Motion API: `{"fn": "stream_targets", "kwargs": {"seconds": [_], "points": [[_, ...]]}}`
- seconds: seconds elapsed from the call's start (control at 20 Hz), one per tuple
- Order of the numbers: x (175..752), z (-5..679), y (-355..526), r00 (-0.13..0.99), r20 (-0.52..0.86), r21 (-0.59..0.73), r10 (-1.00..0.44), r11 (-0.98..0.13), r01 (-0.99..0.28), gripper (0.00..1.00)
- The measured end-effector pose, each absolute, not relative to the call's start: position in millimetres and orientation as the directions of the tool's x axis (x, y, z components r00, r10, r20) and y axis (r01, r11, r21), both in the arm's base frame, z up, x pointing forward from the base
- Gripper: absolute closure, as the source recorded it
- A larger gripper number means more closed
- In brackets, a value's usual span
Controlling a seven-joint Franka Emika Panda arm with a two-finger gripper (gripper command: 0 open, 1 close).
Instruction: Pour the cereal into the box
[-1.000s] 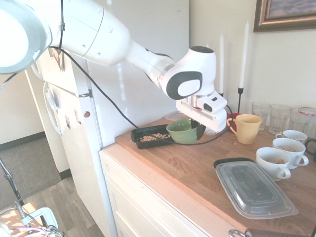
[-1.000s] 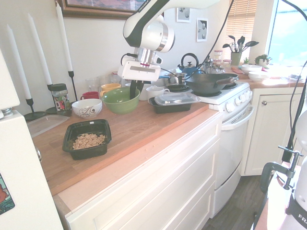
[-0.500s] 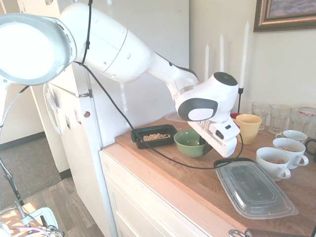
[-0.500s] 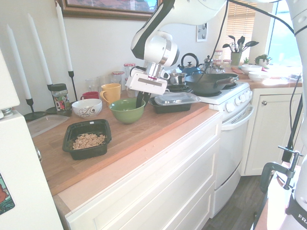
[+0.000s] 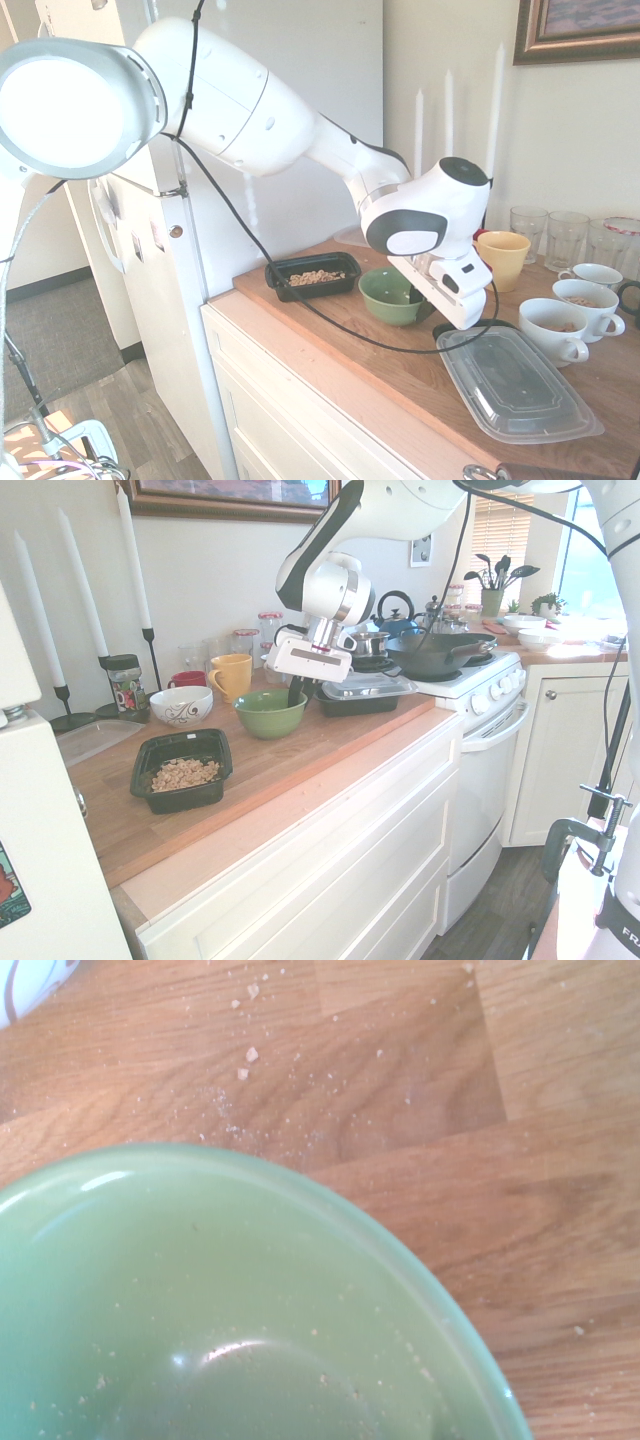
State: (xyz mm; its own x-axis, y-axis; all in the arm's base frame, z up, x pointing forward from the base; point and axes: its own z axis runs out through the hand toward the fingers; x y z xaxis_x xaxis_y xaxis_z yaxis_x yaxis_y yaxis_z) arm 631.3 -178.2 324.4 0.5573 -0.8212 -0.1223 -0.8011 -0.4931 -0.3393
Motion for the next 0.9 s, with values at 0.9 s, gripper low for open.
{"fn": "stream_targets", "kwargs": {"seconds": [0.9], "points": [[643.4,330.6,-156.8,0.585,0.003,-0.266,-0.811,-0.564,-0.781,0.00]]}}
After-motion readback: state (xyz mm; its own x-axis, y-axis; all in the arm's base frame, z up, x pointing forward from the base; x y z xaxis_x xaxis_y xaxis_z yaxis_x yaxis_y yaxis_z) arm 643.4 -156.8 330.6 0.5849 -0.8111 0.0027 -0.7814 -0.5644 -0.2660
